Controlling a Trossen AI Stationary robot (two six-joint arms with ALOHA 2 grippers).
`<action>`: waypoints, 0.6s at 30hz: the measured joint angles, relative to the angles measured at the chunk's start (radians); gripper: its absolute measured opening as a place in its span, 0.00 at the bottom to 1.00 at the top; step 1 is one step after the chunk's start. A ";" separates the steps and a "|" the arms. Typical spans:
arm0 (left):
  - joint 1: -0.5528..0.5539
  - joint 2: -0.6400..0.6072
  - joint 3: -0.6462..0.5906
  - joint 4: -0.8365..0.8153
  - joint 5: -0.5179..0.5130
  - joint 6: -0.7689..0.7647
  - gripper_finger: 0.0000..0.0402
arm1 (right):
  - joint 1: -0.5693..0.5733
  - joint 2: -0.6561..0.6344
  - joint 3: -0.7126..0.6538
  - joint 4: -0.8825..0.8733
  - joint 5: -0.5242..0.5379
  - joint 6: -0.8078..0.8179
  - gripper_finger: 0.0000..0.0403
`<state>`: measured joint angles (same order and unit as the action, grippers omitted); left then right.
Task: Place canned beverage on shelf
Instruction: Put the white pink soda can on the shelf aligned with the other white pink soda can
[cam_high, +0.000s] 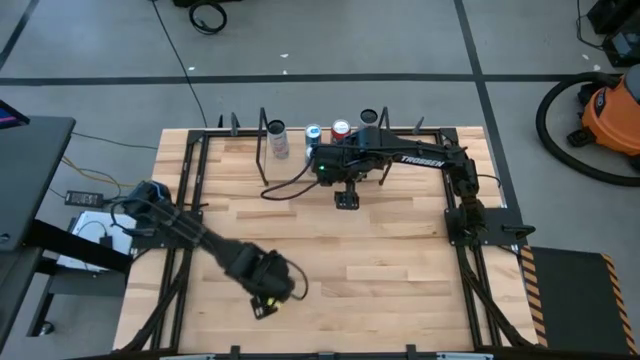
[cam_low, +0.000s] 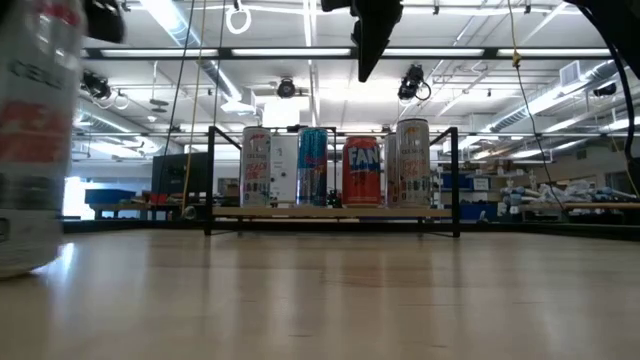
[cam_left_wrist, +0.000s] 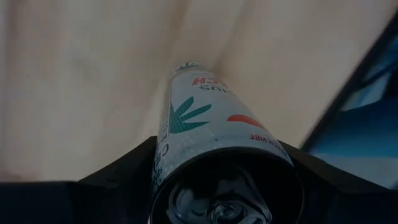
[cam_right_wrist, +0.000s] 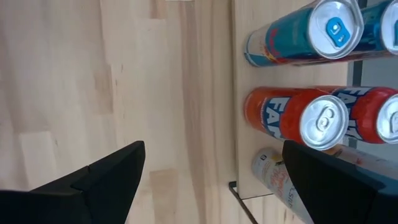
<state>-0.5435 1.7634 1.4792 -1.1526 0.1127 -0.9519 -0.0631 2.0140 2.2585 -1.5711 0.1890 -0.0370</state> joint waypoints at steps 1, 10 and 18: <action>0.016 0.000 0.000 -0.019 0.000 0.049 0.67 | -0.002 0.000 0.000 0.000 0.000 -0.009 0.97; 0.129 -0.001 0.000 -0.098 -0.007 0.384 0.67 | -0.012 -0.002 0.000 0.000 0.000 -0.070 0.97; 0.176 -0.002 0.000 -0.145 -0.080 0.682 0.67 | -0.011 -0.065 -0.001 0.000 0.000 -0.068 0.97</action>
<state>-0.3679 1.7618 1.4792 -1.2972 0.0330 -0.2701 -0.0742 1.9492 2.2578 -1.5711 0.1886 -0.1048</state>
